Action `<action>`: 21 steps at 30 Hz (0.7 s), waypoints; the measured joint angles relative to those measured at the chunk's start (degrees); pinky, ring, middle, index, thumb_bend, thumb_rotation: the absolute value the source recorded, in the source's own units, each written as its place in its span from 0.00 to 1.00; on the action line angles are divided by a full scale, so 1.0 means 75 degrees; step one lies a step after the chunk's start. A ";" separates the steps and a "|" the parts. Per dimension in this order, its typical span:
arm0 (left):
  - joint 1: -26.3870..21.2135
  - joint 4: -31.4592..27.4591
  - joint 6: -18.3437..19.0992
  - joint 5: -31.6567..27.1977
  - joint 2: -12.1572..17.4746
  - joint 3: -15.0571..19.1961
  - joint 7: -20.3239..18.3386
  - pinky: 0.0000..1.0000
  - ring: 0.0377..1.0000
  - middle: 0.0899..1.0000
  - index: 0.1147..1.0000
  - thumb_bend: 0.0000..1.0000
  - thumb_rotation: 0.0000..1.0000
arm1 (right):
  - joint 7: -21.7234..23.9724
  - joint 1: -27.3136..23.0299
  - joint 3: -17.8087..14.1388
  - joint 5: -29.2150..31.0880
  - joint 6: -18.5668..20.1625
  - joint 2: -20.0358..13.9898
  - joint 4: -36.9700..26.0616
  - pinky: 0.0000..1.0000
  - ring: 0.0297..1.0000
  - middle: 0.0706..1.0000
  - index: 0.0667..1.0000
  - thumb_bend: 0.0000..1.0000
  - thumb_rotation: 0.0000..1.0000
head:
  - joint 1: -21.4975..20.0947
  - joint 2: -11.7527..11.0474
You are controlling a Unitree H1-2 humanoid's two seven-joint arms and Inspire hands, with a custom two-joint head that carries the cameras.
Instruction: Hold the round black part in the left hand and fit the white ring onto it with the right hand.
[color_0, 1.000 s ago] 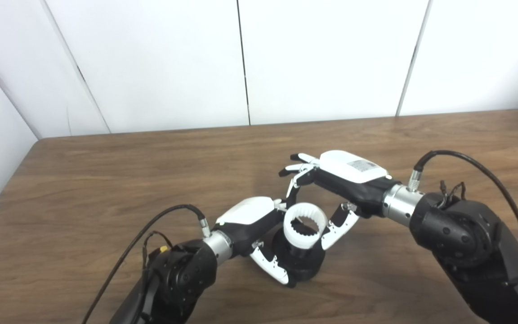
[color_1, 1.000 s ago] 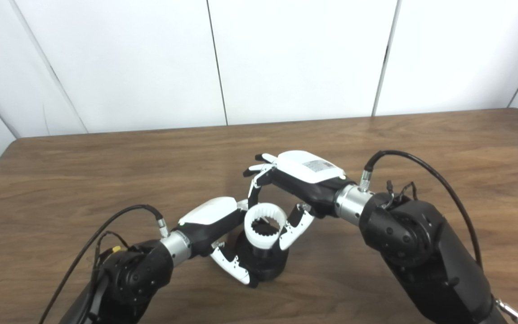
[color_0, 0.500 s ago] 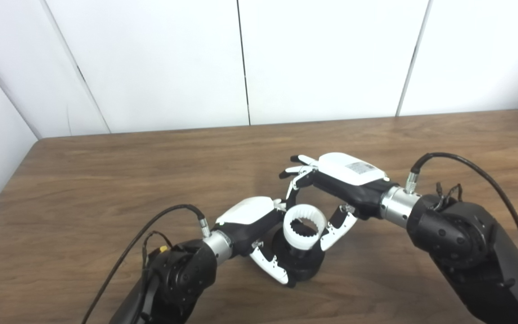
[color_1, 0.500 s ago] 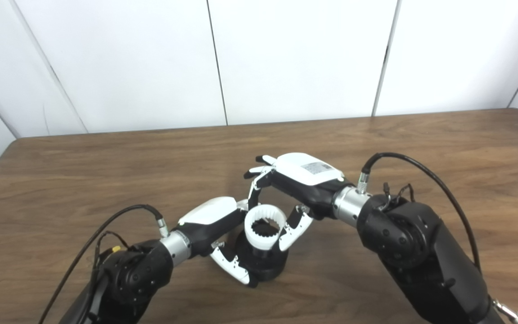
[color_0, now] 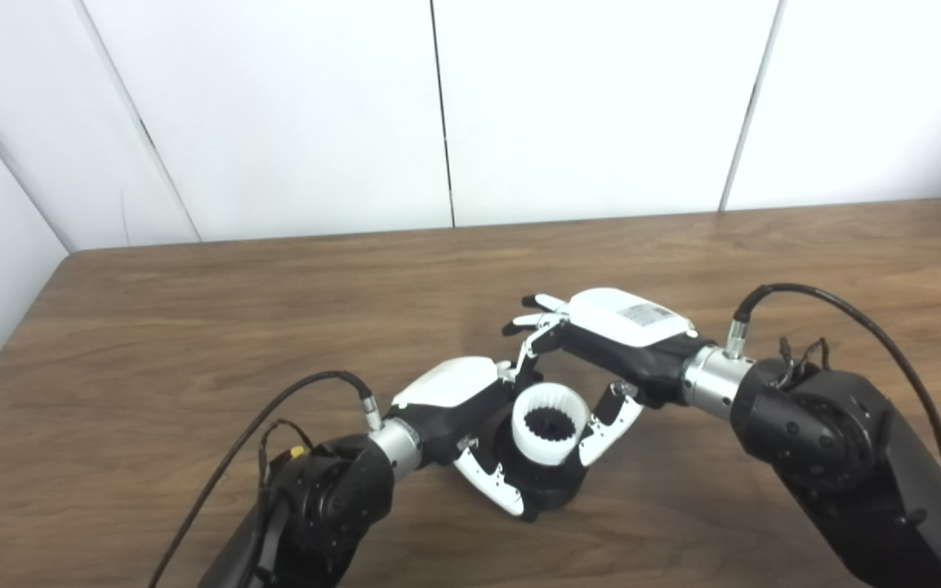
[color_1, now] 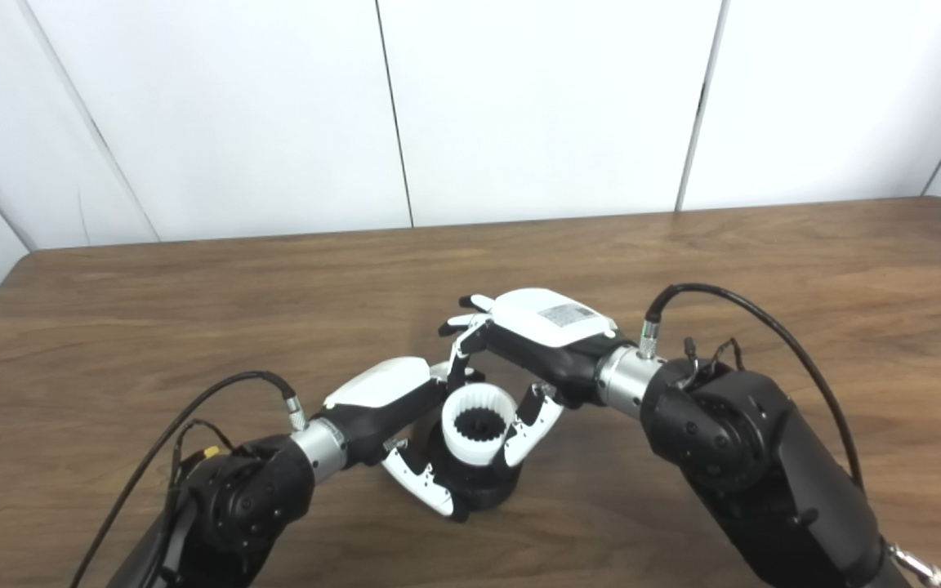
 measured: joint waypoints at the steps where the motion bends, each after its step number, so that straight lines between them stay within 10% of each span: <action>1: 0.0000 0.0000 0.0001 0.0001 -0.0002 -0.0001 0.0000 0.93 1.00 0.96 0.66 0.91 0.26 | 0.0000 0.0012 0.0008 -0.0008 -0.0002 0.0000 0.0000 0.94 1.00 0.88 0.45 0.53 0.15 | 0.0000 0.0000; 21: 0.0002 -0.0006 -0.0001 -0.0009 -0.0007 0.0002 0.0001 0.92 1.00 0.96 0.65 0.91 0.25 | -0.0062 0.0211 0.0023 -0.0055 -0.0201 0.0024 0.0119 0.94 1.00 0.89 0.45 0.52 0.15 | 0.0023 0.0012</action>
